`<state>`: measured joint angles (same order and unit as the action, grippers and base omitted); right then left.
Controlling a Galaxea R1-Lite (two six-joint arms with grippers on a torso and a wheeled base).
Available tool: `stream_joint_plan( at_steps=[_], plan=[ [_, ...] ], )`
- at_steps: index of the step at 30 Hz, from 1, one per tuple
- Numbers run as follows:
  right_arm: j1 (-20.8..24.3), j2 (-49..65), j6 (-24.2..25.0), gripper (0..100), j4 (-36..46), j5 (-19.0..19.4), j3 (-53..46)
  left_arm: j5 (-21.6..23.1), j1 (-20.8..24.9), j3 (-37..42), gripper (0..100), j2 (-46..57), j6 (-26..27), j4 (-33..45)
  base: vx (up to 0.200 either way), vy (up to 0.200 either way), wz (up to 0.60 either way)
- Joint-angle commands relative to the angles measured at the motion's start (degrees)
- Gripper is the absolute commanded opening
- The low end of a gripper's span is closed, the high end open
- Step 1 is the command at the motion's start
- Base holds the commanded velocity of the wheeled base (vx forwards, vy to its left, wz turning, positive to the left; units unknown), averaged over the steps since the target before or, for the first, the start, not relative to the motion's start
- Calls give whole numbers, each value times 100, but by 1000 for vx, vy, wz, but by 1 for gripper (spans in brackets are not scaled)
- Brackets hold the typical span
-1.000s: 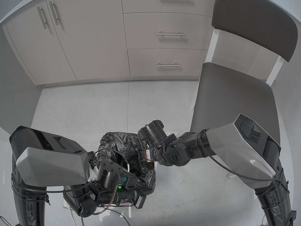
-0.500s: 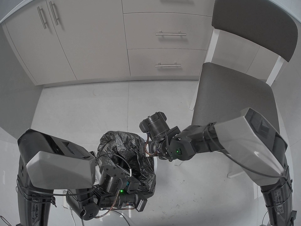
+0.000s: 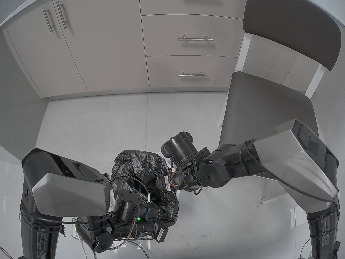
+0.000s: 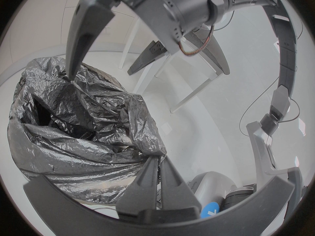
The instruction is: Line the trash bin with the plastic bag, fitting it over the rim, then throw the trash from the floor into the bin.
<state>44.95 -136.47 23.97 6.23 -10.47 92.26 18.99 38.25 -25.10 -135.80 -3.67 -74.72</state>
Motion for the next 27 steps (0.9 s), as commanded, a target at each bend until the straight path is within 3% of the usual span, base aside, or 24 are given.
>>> stream_joint_plan(
  at_steps=[1, 12, 14, 19, 27],
  plan=[
    [14, -204, 3, 100, -16, 10, 20, -1, -11, -4, 0, 1, -2, -8, 0, 0, 0],
    [-3, -591, 64, 100, -16, -34, 451, -1, -20, 14, 0, 10, -11, -122, 0, 0, 0],
    [-65, -696, 82, 100, -16, -192, 592, -1, -20, 14, 0, 10, -11, -131, 0, 0, 0],
    [-153, -986, 302, 100, -16, -1256, 1110, -10, -20, 14, 0, 19, -11, -122, 0, 0, 0],
    [-188, -1013, 319, 100, -25, -1510, 1180, -10, -29, 14, 0, 10, -11, -131, 0, 0, 0]
  ],
)
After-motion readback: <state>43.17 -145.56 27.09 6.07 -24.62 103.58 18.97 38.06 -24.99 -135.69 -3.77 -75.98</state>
